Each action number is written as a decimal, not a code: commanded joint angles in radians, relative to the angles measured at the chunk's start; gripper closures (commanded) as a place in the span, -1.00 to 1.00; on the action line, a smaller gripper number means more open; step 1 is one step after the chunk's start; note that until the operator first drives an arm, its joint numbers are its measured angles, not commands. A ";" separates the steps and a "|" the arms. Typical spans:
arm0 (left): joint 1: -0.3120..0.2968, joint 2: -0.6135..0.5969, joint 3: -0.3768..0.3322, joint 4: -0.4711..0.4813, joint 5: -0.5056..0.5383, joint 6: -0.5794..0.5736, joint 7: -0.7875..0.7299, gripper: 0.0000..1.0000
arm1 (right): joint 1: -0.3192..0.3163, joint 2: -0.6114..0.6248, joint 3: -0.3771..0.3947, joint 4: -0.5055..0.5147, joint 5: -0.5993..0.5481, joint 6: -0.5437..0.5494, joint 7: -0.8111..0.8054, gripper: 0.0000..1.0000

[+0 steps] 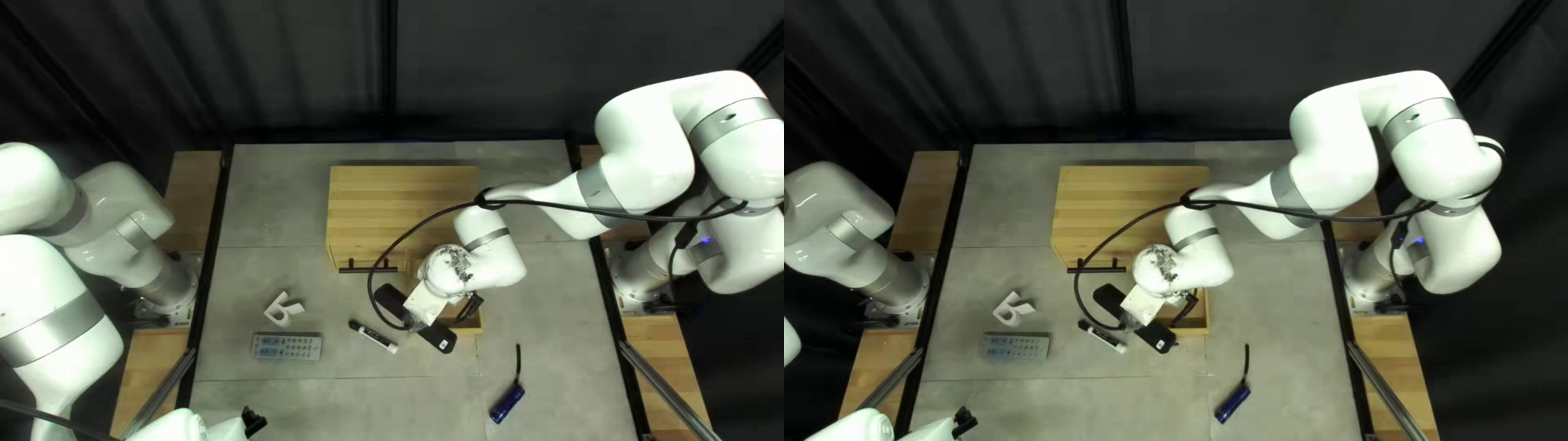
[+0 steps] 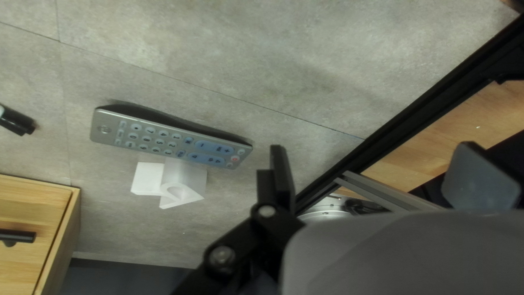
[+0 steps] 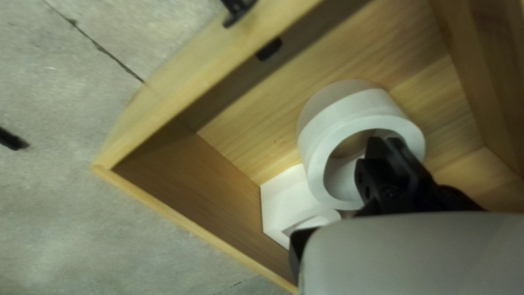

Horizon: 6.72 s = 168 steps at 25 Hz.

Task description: Open drawers and place objects into drawer and close

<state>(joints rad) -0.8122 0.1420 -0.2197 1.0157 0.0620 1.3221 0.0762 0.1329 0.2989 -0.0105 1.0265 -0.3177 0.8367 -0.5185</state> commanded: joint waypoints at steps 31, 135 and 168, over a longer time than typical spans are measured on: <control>0.000 0.000 0.000 0.000 0.000 0.000 0.000 -1.00 | 0.080 -0.151 0.114 -0.133 -0.100 -0.021 -0.451 1.00; 0.000 0.000 0.000 0.000 0.000 0.000 0.000 -1.00 | 0.134 -0.109 0.102 0.018 -0.169 0.207 -0.441 1.00; 0.000 0.000 0.000 0.000 0.000 0.000 0.000 -1.00 | 0.436 -0.218 0.374 -0.187 0.153 0.263 0.285 -1.00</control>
<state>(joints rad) -0.8122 0.1420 -0.2197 1.0157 0.0620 1.3221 0.0762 0.5539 0.0848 0.3506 0.8519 -0.1710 1.1075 -0.2620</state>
